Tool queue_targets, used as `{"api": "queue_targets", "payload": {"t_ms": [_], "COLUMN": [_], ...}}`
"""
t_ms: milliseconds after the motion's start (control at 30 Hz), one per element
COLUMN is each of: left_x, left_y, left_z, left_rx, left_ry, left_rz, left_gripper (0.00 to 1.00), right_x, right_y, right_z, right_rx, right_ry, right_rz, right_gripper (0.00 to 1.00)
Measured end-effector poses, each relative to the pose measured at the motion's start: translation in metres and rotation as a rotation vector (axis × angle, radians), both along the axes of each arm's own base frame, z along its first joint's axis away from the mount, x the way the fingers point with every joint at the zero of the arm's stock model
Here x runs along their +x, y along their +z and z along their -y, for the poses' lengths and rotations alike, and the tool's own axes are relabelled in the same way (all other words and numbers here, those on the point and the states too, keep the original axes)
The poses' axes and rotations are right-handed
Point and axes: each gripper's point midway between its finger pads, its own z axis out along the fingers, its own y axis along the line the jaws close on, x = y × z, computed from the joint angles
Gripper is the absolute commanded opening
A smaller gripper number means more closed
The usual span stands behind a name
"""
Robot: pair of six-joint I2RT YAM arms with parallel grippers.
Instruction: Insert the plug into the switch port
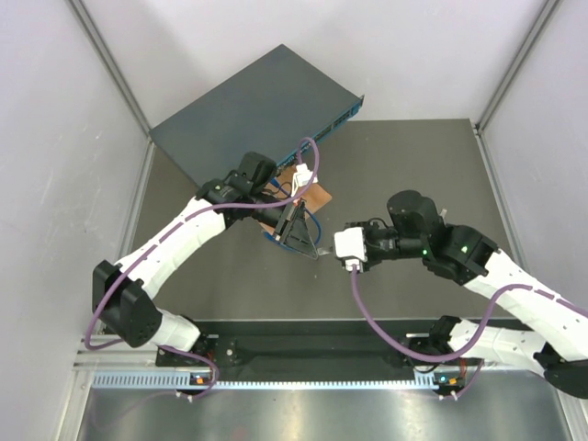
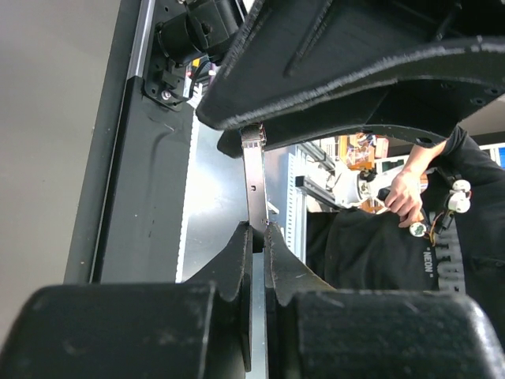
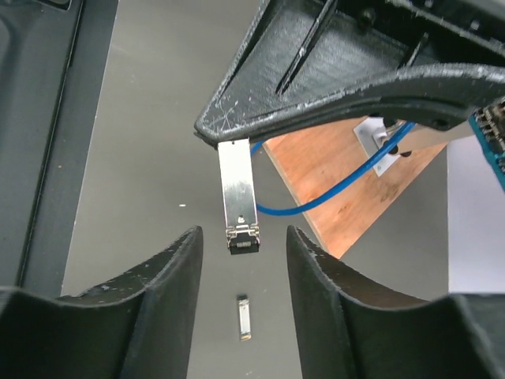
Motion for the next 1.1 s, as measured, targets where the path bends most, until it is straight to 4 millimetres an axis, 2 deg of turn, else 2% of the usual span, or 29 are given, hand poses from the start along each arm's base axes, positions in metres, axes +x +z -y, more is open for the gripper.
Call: {"api": "queue_targets", "payload": {"t_ms": [233,400,667,733,867,900,1000,1033,1100], "left_x": [-0.0008,-0.0007,0.0005,0.0005,0.0006,0.0005,0.0012,0.0015,0.0042], "left_y": [0.0012,0.0020,0.0033,0.0034,0.0034,0.0033,0.0030,0.0028,0.0027], "left_z": [0.0002,0.0006,0.0016,0.0016,0.0016,0.0016,0.0018,0.0019,0.0022], "left_rx": [0.001,-0.001,-0.005,-0.004,-0.003,-0.003,-0.002,-0.001,0.002], "left_ry": [0.001,0.001,0.004,0.005,0.006,0.006,0.009,0.010,0.022], "left_rz": [-0.019,-0.022,-0.021,-0.024,-0.025,-0.026,-0.024,-0.022,-0.017], "left_gripper": [0.00,0.00,0.00,0.00,0.00,0.03,0.25,0.44,0.55], "right_x": [-0.0013,-0.0001,0.0010,0.0010,0.0018,0.0021,0.0025,0.0027,0.0039], "right_y": [-0.0030,-0.0043,-0.0043,-0.0042,-0.0036,-0.0037,-0.0037,-0.0039,-0.0023], "right_z": [-0.0048,-0.0052,-0.0049,-0.0049,-0.0051,-0.0050,-0.0050,-0.0048,-0.0055], "right_rx": [-0.014,-0.021,-0.025,-0.025,-0.026,-0.027,-0.027,-0.027,-0.018], "right_ry": [0.018,0.014,0.012,0.012,0.010,0.008,0.003,0.000,-0.013], "right_rz": [0.012,0.016,0.025,0.027,0.036,0.038,0.036,0.034,0.029], "right_gripper": [0.26,0.25,0.31,0.25,0.00,0.00,0.00,0.00,0.00]}}
